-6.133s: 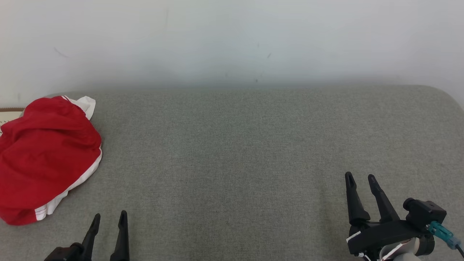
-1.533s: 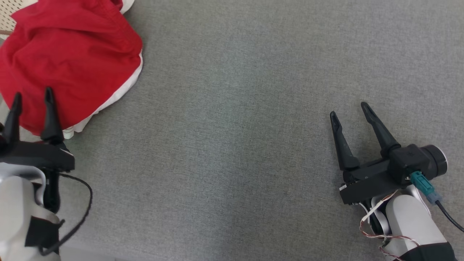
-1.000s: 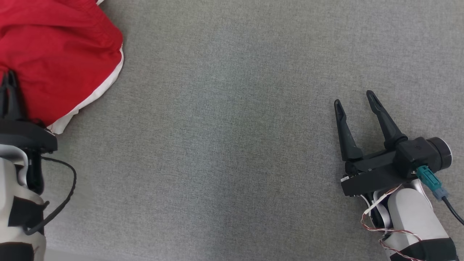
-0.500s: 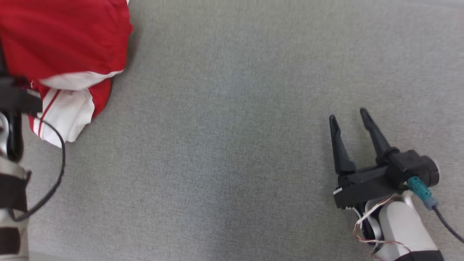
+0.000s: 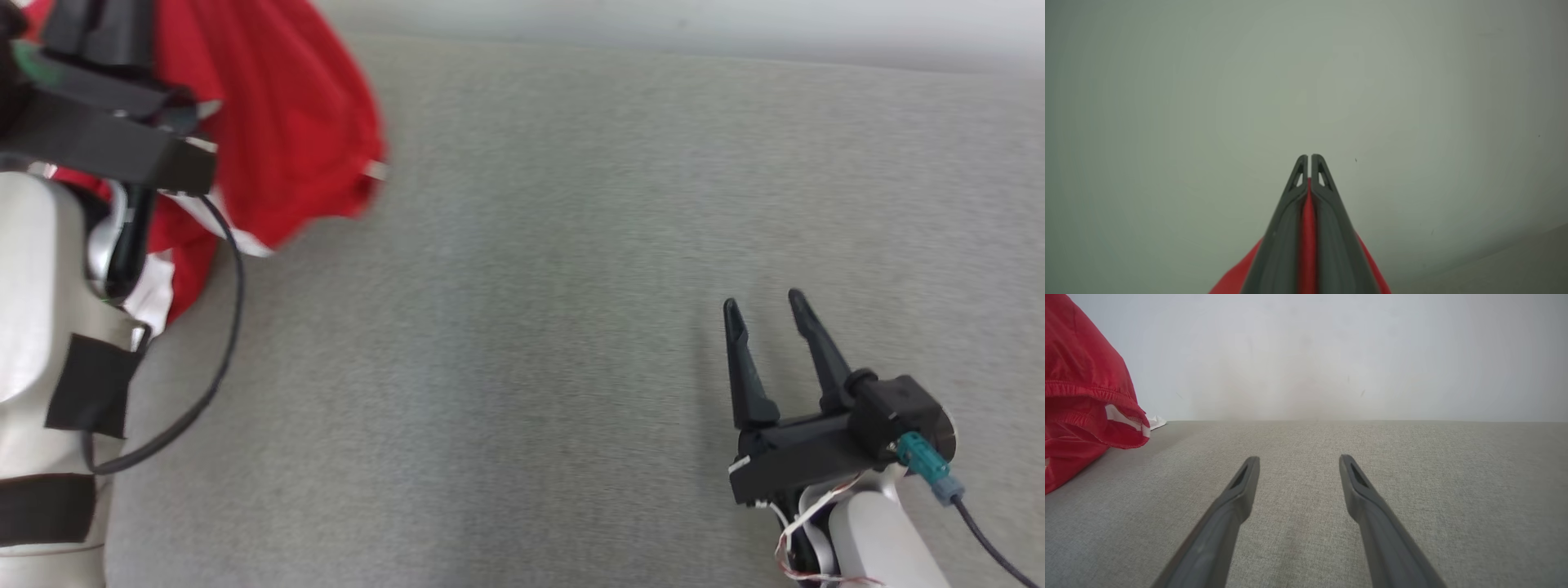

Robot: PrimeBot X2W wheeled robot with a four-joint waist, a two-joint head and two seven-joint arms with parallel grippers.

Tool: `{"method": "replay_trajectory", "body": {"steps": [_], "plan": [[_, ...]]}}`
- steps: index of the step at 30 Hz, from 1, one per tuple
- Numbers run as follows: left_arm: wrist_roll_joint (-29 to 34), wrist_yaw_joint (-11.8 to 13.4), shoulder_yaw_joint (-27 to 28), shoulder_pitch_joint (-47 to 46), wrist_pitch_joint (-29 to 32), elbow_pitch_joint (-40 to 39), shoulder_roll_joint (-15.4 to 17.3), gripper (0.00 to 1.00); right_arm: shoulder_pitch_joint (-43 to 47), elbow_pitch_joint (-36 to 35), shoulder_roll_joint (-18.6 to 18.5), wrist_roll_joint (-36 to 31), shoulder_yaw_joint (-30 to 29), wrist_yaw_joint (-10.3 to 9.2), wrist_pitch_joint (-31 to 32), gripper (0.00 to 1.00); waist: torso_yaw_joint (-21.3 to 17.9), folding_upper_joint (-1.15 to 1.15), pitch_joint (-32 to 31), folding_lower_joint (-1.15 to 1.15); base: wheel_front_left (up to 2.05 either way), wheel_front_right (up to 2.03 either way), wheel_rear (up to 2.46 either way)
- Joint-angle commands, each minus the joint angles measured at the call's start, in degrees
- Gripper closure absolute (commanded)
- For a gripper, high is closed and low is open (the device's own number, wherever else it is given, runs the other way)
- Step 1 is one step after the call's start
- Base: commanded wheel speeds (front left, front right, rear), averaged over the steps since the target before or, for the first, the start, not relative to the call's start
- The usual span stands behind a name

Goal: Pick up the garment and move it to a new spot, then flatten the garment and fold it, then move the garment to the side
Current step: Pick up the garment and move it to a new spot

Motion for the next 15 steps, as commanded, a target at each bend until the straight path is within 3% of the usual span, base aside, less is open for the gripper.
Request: {"method": "replay_trajectory", "body": {"steps": [1, 7, 15], "plan": [[-1.19, 0.0, -1.39, -0.8, 0.58, -0.75, -0.13, 1.0, 1.33, 0.15, 0.44, 0.47, 0.01, -0.04, -0.07, 0.0, -3.42, 0.0, -1.94, 0.01, 0.0, 0.0, 0.0], [-4.53, 0.0, -6.34, 0.21, 1.21, -2.59, -1.92, 1.0, 2.03, 0.28, 1.28, 0.88, 0.15, -0.04, -0.08, 0.0, -8.44, 0.0, -3.07, 0.01, 0.0, 0.0, 0.0], [-7.55, 1.34, -9.1, 5.57, -1.24, -0.14, -9.02, 1.0, 2.16, 0.14, 1.83, 1.09, 0.33, -0.04, -0.07, 0.0, -14.81, 0.0, -3.49, 0.01, 0.0, 0.0, 0.0]]}}
